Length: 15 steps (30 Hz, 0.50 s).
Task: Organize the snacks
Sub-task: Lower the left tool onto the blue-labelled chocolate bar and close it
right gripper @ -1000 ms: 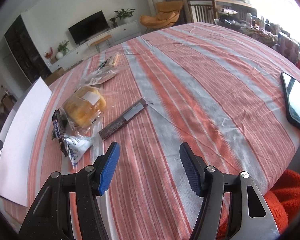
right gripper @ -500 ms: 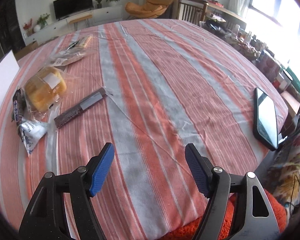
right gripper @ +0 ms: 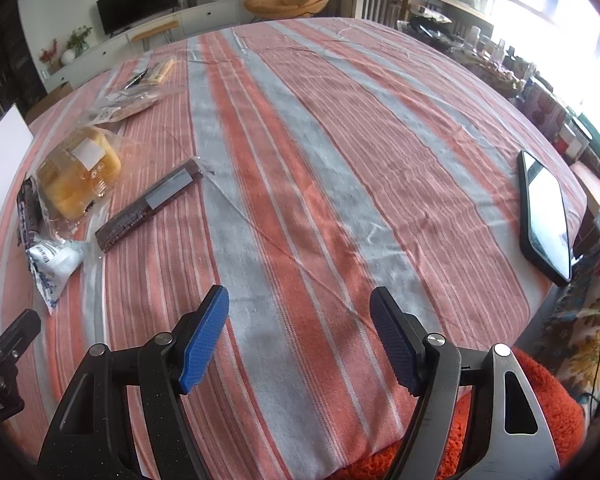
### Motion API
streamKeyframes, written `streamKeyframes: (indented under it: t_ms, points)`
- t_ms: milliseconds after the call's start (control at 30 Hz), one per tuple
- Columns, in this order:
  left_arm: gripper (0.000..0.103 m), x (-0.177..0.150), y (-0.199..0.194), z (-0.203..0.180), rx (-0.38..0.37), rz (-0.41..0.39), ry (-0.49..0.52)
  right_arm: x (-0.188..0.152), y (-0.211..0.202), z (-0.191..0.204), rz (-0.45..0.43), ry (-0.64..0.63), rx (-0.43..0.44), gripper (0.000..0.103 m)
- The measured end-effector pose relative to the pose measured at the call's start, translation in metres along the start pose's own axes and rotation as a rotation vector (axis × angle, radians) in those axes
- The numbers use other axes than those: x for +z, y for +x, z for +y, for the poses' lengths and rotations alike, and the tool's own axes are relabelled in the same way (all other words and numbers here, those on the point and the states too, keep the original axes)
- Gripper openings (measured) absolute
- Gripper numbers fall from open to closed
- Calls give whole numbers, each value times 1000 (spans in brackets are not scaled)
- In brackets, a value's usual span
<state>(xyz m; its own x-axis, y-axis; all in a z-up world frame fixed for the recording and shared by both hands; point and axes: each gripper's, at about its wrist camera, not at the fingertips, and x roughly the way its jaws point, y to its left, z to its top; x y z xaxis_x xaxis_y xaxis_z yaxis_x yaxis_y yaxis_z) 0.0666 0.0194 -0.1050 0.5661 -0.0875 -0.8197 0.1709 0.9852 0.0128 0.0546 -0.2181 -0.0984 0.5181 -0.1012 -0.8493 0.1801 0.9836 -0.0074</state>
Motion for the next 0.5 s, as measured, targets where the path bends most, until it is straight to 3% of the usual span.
streamKeyframes:
  t_ms: [167,500]
  points:
    - [103,-3,15,8,-10,34,-35,-1,2,0,14,5,8,76]
    - [103,-6,16,13,3,7,-41,-1,4,-1,19,5,9,76]
